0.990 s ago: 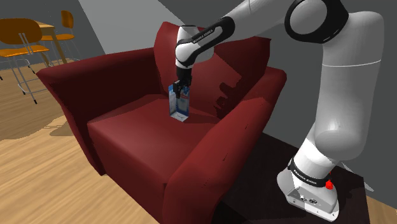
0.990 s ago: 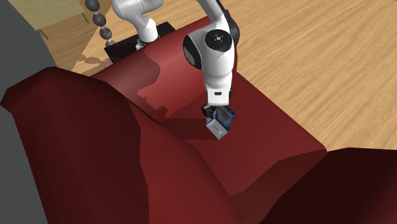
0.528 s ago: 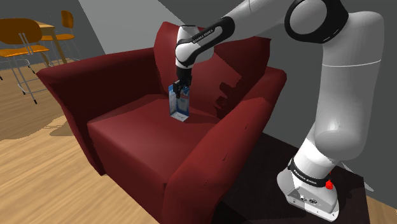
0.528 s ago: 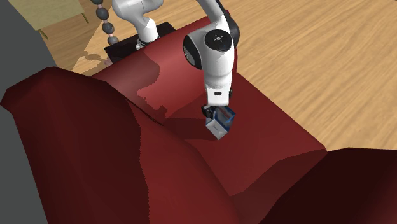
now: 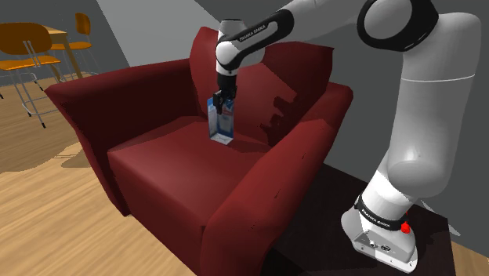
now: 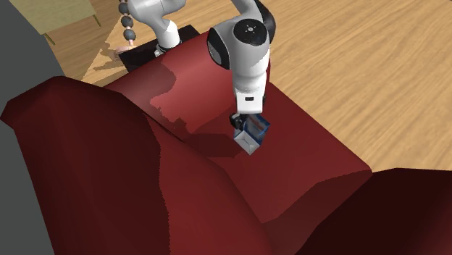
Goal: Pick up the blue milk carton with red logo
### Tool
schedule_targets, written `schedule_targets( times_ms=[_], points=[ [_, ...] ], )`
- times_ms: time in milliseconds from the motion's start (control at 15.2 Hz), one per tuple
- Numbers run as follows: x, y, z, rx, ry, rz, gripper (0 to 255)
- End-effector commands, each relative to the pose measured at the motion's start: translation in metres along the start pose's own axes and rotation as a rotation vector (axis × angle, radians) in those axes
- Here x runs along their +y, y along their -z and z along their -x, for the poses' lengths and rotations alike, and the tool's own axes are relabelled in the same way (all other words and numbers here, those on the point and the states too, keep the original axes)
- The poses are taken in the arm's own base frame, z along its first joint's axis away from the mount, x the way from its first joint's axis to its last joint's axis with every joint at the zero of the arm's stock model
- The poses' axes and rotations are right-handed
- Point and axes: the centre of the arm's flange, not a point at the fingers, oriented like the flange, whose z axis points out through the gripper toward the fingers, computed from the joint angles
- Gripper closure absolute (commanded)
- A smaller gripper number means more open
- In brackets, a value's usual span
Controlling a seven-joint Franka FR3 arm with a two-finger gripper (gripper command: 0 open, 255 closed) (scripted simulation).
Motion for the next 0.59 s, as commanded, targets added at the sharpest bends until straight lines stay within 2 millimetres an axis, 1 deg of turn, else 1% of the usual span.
schedule_targets(
  times_ms=[0,396,528],
  points=[
    [-0.002,0.011,-0.001,0.001,0.0,0.0,255],
    [-0.003,0.042,-0.004,0.001,0.0,0.0,255],
    [-0.003,0.043,-0.004,0.001,0.0,0.0,255]
  ],
)
